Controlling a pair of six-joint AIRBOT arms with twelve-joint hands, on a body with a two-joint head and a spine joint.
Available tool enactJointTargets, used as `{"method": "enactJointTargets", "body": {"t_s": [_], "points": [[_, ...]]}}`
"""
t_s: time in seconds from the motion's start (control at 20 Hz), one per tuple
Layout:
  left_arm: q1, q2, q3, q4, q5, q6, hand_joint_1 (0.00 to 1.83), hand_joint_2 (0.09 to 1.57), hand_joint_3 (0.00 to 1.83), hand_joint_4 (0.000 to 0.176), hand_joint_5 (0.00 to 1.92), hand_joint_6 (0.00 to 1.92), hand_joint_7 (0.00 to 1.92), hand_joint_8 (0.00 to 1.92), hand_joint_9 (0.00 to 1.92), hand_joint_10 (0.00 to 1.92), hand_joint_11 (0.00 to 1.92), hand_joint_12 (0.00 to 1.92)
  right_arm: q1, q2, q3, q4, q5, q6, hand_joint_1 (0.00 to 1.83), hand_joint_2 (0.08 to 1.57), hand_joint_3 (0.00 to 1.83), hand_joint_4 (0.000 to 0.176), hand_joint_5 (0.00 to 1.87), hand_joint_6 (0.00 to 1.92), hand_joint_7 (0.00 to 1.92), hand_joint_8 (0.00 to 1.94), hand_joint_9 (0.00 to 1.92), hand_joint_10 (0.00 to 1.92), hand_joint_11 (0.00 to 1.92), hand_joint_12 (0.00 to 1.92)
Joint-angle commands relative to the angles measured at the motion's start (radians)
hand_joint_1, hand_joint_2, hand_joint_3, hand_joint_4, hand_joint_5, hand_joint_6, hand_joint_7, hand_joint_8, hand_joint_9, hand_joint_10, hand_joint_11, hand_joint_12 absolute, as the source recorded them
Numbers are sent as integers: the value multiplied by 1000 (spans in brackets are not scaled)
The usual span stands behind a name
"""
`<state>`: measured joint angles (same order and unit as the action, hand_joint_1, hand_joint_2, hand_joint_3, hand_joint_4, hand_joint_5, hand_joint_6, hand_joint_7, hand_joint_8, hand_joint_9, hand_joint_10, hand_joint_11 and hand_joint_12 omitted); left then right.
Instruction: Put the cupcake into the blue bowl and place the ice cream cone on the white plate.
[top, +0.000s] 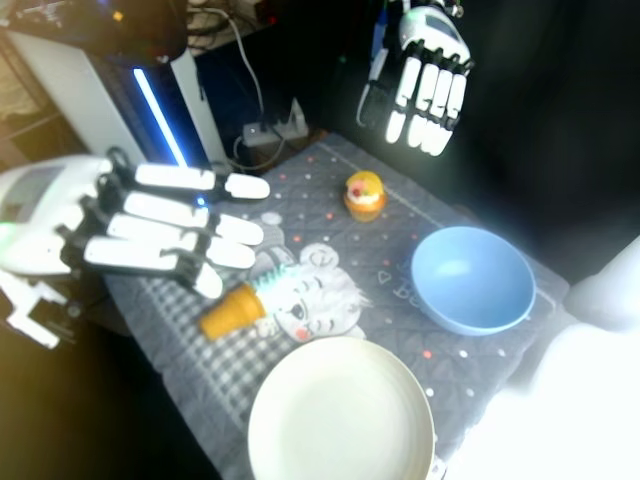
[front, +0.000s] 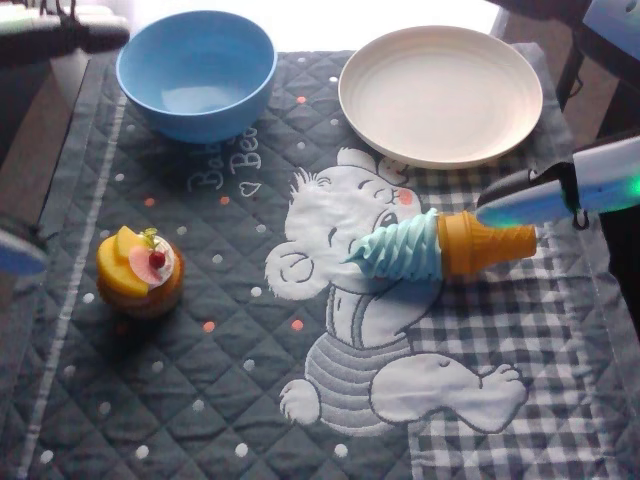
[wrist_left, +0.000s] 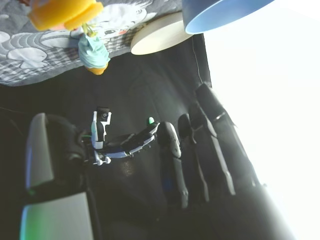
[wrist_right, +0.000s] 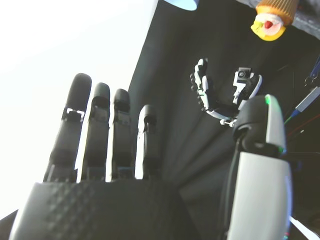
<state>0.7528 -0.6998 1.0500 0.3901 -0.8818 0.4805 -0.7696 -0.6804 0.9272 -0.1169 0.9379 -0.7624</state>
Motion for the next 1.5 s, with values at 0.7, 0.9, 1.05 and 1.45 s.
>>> {"method": "enactJointTargets", "body": {"t_s": [0.7, 0.9, 1.05, 1.45], "points": [[-65, -113, 76, 268, 130, -299, 734, 762, 0, 0, 341, 1, 462, 3, 519, 12, 176, 928, 17, -53, 35, -53, -87, 51, 846, 709, 0, 0, 273, 7, 318, 4, 316, 7, 159, 326], [-65, -119, 79, 285, 145, -309, 749, 785, 0, 0, 348, 0, 467, 0, 526, 1, 117, 1058, 17, -77, 44, -68, -121, 64, 857, 706, 2, 0, 321, 4, 359, 1, 352, 0, 262, 147], [-64, -120, 80, 286, 152, -309, 777, 757, 0, 0, 355, 2, 478, 7, 528, 7, 101, 1083, 17, -114, 70, -84, -126, 132, 833, 719, 6, 0, 323, 3, 375, 7, 357, 3, 278, 150], [-64, -135, 90, 286, 168, -310, 786, 783, 1, 0, 352, 0, 493, 2, 542, 2, 157, 918, 1, -179, 92, -90, -167, 158, 744, 695, 3, 0, 330, 0, 396, 0, 384, 0, 359, 107]]}}
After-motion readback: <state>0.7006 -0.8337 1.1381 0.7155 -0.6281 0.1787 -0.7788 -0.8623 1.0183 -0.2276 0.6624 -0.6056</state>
